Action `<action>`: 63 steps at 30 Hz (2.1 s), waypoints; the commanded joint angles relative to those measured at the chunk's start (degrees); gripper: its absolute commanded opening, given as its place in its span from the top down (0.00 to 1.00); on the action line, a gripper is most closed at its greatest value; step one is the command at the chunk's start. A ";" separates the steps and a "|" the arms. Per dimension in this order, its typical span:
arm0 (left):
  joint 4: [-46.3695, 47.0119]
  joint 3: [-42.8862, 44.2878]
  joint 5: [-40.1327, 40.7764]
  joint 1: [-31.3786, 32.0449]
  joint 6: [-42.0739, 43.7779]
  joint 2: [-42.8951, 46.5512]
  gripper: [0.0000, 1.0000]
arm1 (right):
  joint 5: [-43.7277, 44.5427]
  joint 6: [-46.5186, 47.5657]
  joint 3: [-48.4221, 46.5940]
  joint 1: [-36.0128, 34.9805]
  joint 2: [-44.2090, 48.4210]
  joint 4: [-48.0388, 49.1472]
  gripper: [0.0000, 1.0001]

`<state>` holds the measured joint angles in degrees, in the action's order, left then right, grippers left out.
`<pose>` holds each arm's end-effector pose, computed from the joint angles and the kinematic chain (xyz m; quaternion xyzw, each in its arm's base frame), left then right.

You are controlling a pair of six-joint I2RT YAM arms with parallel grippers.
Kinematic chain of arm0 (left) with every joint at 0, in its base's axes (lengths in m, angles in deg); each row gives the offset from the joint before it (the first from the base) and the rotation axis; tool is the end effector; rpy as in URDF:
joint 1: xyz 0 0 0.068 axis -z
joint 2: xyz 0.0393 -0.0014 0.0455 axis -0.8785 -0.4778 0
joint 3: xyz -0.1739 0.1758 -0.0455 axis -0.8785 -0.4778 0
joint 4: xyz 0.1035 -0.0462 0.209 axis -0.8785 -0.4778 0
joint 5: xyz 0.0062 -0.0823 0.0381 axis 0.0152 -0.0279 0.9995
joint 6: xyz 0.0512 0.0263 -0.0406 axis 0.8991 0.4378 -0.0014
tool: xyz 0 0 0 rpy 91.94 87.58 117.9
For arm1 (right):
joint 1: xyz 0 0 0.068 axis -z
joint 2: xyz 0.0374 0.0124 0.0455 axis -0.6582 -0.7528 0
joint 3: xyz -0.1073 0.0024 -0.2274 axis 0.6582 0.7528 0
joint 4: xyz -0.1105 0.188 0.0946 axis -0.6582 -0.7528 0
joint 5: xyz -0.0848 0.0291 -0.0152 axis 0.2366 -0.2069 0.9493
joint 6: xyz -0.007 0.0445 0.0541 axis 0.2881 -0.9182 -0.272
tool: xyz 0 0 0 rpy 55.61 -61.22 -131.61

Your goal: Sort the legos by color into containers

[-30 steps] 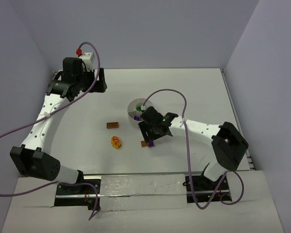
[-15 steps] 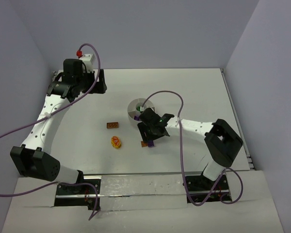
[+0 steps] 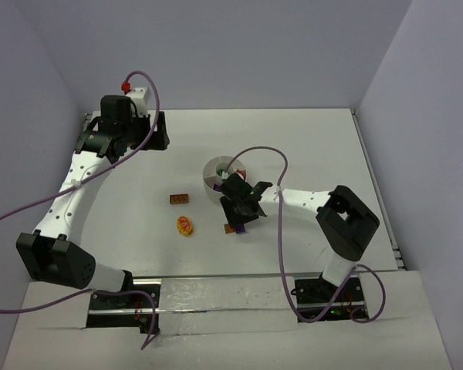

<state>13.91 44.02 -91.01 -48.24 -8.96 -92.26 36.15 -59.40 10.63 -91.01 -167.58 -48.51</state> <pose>0.2970 -0.0735 0.3470 0.0519 0.8898 -0.1122 0.4394 0.2088 0.2382 0.1462 -0.1937 0.9557 0.0912 0.2022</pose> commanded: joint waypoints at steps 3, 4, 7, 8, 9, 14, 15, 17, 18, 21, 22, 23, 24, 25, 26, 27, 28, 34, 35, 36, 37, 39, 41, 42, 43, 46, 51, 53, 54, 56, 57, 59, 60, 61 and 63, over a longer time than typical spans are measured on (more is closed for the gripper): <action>2.83 -0.73 -1.06 -0.47 0.27 2.30 0.02 | 1.61 -0.87 0.38 0.36 0.29 1.32 0.49; 2.75 -0.73 -1.32 -0.47 0.27 2.22 0.02 | 2.13 -1.13 0.64 0.45 0.81 1.14 0.52; 2.87 -1.05 -1.67 -0.47 0.19 2.56 0.02 | 2.40 -0.62 0.73 0.59 2.85 0.83 0.62; 2.76 -1.08 -1.76 -0.47 0.19 2.69 0.02 | 2.27 -0.44 0.81 0.63 3.61 0.70 0.68; 2.58 -1.08 -2.15 -0.51 0.22 2.74 0.02 | 2.10 -0.19 0.98 0.63 4.62 0.70 0.72; 3.09 -3.95 -7.22 -0.56 3.29 6.91 0.01 | -0.54 2.48 1.85 0.51 13.66 -0.06 1.00; 4.86 -5.25 -8.01 -0.56 3.58 8.44 0.01 | -1.06 3.17 2.13 0.45 15.50 -0.03 1.00; 8.27 -9.48 -11.26 -0.56 3.94 13.16 0.01 | -2.70 4.51 0.95 0.83 19.32 -1.88 1.00; 8.63 -10.83 -13.48 -0.56 4.36 14.44 0.01 | -3.40 4.83 -0.30 1.28 19.83 -2.90 1.00; 8.45 -13.93 -20.45 -0.47 5.87 16.53 0.01 | -8.46 5.63 -2.16 3.99 20.75 -4.21 1.00; 8.33 -14.96 -22.84 -0.45 7.43 17.33 0.01 | -11.26 5.66 -4.47 5.77 20.70 -4.95 1.00; 7.92 -15.89 -26.98 -0.27 10.37 19.03 0.01 | -12.70 5.89 -6.45 6.43 20.93 -6.10 1.00; 7.59 -16.68 -30.61 -0.12 12.71 20.38 0.01 | -13.84 6.07 -8.03 6.94 21.24 -7.03 1.00; 7.46 -16.78 -32.07 0.19 13.04 20.54 0.01 | -13.22 6.12 -8.72 6.97 21.78 -7.22 1.00; 6.92 -16.16 -32.32 1.50 13.85 21.04 0.01 | -9.83 6.40 -11.67 7.09 21.96 -7.67 1.00; 6.61 -15.41 -31.81 1.76 11.93 20.61 0.02 | -6.60 6.75 -12.81 7.34 21.77 -7.82 1.00; 5.96 -14.34 -31.84 1.96 10.27 19.55 0.04 | -5.83 7.15 -13.94 7.58 21.47 -7.68 1.00; 11.62 -15.42 -36.00 4.25 -6.88 15.70 0.16 | 1.08 7.58 -22.31 9.42 19.45 -5.63 1.00; 12.83 -15.32 -36.72 4.36 -8.14 14.94 0.17 | 0.51 7.57 -23.93 9.36 19.19 -5.74 1.00; 13.58 -15.02 -37.42 4.41 -9.50 13.66 0.18 | 0.08 7.53 -25.07 9.33 18.73 -5.84 1.00; 13.97 -14.34 -38.03 4.45 -10.83 12.31 0.19 | 0.01 7.40 -25.85 9.33 18.20 -5.96 1.00; 14.78 -12.98 -39.19 4.45 -12.29 10.67 0.21 | -0.16 7.39 -27.39 9.06 17.58 -6.10 1.00; 15.89 -11.74 -41.06 4.84 -13.91 8.60 0.21 | 0.27 7.27 -28.08 8.73 17.00 -5.94 1.00; 16.40 -11.31 -41.39 5.02 -14.67 7.84 0.22 | 0.35 7.14 -28.29 8.52 16.82 -5.86 1.00; 16.88 -10.76 -41.57 5.32 -15.52 6.99 0.23 | 0.29 6.96 -28.53 8.28 16.64 -5.80 1.00; 17.67 -9.62 -42.43 5.82 -16.99 5.08 0.25 | 0.96 6.85 -28.79 7.26 16.22 -5.56 1.00; 18.84 -8.56 -43.41 7.35 -17.75 3.78 0.27 | 1.77 6.95 -29.27 5.99 15.30 -5.55 1.00; 19.10 -8.73 -43.08 8.75 -17.83 3.53 0.28 | 1.67 7.04 -29.85 5.72 14.88 -5.55 1.00; 19.20 -8.81 -43.08 8.80 -17.84 3.41 0.28 | 1.52 7.04 -29.88 5.64 14.84 -5.62 1.00; 19.45 -8.64 -43.26 9.31 -17.93 2.90 0.29 | 1.33 6.86 -30.48 5.36 14.43 -5.72 1.00; 19.54 -8.62 -43.42 9.55 -18.09 2.64 0.30 | 1.16 6.86 -30.66 5.19 14.34 -5.81 1.00; 19.62 -8.19 -43.51 9.73 -18.18 2.03 0.31 | 1.07 6.60 -30.92 5.02 14.17 -5.98 1.00; 19.48 -7.98 -43.44 9.87 -18.11 1.60 0.33 | 0.78 6.45 -31.13 4.88 14.03 -6.12 1.00; 19.49 -7.89 -43.38 9.95 -18.14 1.28 0.35 | 0.73 6.38 -31.27 4.66 13.95 -6.25 1.00; 19.45 -7.73 -43.25 10.11 -18.15 0.84 0.38 | 0.46 6.28 -31.44 4.35 13.91 -6.44 1.00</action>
<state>30.71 33.14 -133.11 -38.62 -26.32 -90.51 36.49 -52.42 -17.44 -85.57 -153.71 -55.63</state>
